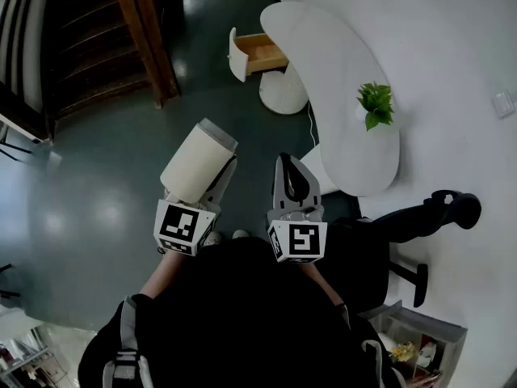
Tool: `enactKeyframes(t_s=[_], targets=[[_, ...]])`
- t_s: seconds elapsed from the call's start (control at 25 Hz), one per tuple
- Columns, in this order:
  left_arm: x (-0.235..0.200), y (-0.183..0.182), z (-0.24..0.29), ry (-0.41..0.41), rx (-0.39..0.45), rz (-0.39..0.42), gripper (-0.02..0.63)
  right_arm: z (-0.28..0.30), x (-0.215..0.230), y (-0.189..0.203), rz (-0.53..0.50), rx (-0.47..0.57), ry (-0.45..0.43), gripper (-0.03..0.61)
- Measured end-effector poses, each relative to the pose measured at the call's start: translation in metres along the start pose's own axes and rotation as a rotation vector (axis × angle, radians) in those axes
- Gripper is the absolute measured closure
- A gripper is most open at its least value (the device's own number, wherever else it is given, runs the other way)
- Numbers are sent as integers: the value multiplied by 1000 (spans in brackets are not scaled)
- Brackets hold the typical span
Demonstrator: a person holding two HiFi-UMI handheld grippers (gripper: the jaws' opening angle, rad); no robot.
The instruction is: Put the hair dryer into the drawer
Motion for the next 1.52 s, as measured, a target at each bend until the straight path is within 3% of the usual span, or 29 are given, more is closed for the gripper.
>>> enactKeyframes(t_s=[0.52, 0.8, 1.04, 1.52], targets=[[7, 2, 47, -15, -11, -9, 397, 25, 42, 11, 48, 17, -41, 558], [-12, 4, 66, -12, -33, -12, 397, 52, 46, 19, 64, 6, -50, 558], [-58, 12, 102, -6, -28, -19, 397, 103, 52, 31, 52, 2, -41, 558], [-179, 12, 223, 87, -58, -27, 397, 264, 75, 41, 64, -16, -1, 558]])
Point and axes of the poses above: the fingertips, and each gripper's own axes: z forward along the fingers, x to its right, y out of its underside, the point moved 7 cm from there along -z, backward along the fingers, and after that the axes turned 4 degrees about y, right-handed, at the moved point
